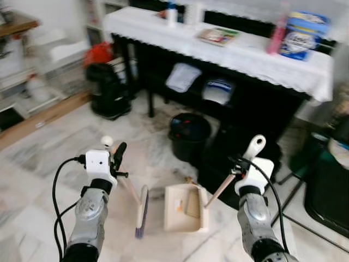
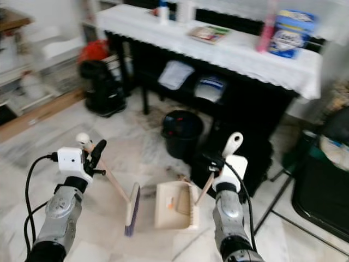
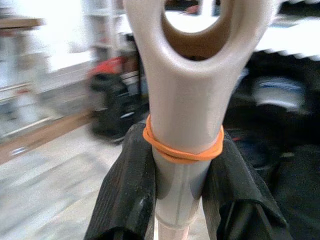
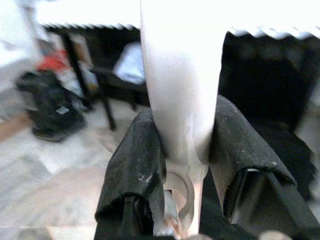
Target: Sweep floor
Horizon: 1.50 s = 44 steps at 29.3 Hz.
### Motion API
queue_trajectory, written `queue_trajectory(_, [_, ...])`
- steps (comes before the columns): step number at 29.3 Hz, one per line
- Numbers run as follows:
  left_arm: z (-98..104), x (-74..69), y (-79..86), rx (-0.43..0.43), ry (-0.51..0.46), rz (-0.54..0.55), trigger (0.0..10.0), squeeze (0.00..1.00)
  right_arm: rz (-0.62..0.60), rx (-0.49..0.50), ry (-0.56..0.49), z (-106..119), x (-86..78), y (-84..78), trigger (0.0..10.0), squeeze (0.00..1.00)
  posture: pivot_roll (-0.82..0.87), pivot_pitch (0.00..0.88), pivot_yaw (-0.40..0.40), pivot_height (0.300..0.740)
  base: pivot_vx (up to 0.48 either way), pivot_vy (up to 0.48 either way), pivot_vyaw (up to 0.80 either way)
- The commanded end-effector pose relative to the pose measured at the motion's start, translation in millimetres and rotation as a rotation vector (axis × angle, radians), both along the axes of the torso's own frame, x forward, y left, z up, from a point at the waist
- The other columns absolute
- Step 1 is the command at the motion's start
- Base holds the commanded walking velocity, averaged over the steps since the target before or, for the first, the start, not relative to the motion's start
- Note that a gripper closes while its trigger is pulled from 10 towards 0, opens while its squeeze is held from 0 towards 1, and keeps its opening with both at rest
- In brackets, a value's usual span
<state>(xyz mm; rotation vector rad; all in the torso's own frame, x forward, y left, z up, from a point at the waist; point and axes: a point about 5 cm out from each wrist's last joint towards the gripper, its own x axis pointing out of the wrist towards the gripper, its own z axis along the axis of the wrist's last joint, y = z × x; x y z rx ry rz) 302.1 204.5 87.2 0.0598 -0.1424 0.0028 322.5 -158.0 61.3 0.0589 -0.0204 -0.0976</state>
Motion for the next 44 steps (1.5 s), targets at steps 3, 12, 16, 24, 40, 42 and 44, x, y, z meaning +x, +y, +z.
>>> queue_trajectory(3, [17, 9.5, 2.6, 0.000, -0.073, 0.025, 10.0, 0.00, -0.016, -0.027, -0.094, 19, 7.5, -8.3, 10.0, 0.00, -0.01, 0.000, -0.051, 0.740, 0.000, 0.000, 0.79])
queue_trajectory(12, [21, 6.6, 27.3, 0.037, -0.088, 0.114, 10.0, 0.00, -0.017, -0.043, -0.094, 21, 10.5, -13.2, 10.0, 0.00, 0.02, 0.000, -0.056, 0.740, 0.000, 0.000, 0.79])
queue_trajectory(16, [15, -3.9, 34.3, 0.051, -0.089, 0.154, 10.0, 0.00, 0.020, -0.094, -0.113, 18, 4.4, -10.5, 10.0, 0.00, 0.02, 0.000, -0.047, 0.740, 0.000, 0.000, 0.80])
queue_trajectory(24, [5, -22.7, 35.4, 0.073, -0.086, 0.180, 10.0, 0.00, 0.056, -0.117, -0.124, 4, -17.8, -9.1, 10.0, 0.00, -0.01, 0.000, -0.018, 0.740, 0.000, 0.000, 0.79])
queue_trajectory(40, [4, -18.7, 21.7, 0.108, -0.070, 0.100, 10.0, 0.00, 0.030, -0.118, -0.112, -8, -44.2, -24.2, 10.0, 0.00, -0.05, 0.000, 0.020, 0.740, 0.000, 0.000, 0.78])
queue_trajectory(42, [3, -18.4, 24.5, 0.102, -0.068, 0.111, 10.0, 0.00, 0.025, -0.112, -0.113, -8, -42.9, -22.3, 10.0, 0.00, -0.05, 0.000, 0.008, 0.740, 0.000, 0.000, 0.79])
queue_trajectory(44, [3, -18.4, 26.2, 0.099, -0.066, 0.119, 10.0, 0.00, 0.023, -0.105, -0.114, -7, -42.6, -21.2, 10.0, 0.00, -0.05, 0.000, 0.008, 0.740, 0.000, 0.000, 0.79])
